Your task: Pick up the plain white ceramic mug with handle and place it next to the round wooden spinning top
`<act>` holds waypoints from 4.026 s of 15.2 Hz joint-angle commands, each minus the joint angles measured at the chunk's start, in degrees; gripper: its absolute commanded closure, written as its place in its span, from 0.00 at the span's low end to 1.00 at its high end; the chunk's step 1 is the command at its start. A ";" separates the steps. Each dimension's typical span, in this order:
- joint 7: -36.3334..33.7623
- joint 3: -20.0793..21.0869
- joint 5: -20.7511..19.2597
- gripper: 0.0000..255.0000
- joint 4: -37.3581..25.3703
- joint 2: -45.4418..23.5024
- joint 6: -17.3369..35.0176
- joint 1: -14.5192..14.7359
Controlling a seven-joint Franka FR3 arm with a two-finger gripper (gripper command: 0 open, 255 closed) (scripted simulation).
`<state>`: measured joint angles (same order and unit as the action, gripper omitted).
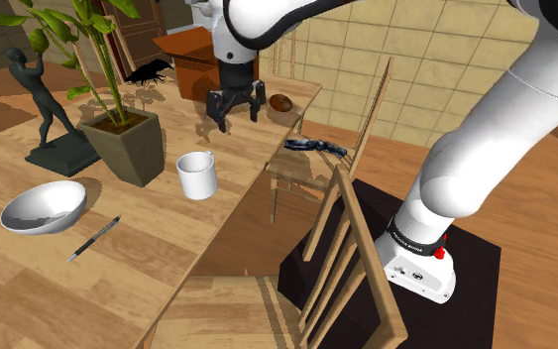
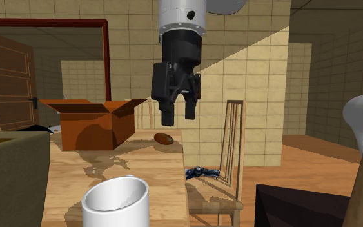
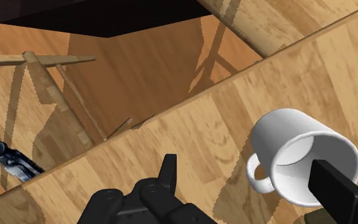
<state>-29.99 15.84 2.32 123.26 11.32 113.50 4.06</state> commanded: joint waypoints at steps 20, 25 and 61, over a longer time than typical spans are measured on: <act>-17.33 4.28 -10.58 0.00 -22.29 -33.55 7.12 7.33; -17.48 4.17 -10.82 0.00 -21.76 -34.07 8.13 7.39; -15.94 5.21 -8.38 1.00 -31.72 -28.79 -6.75 7.02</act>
<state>-45.97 21.03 -6.09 92.18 -17.54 107.45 11.05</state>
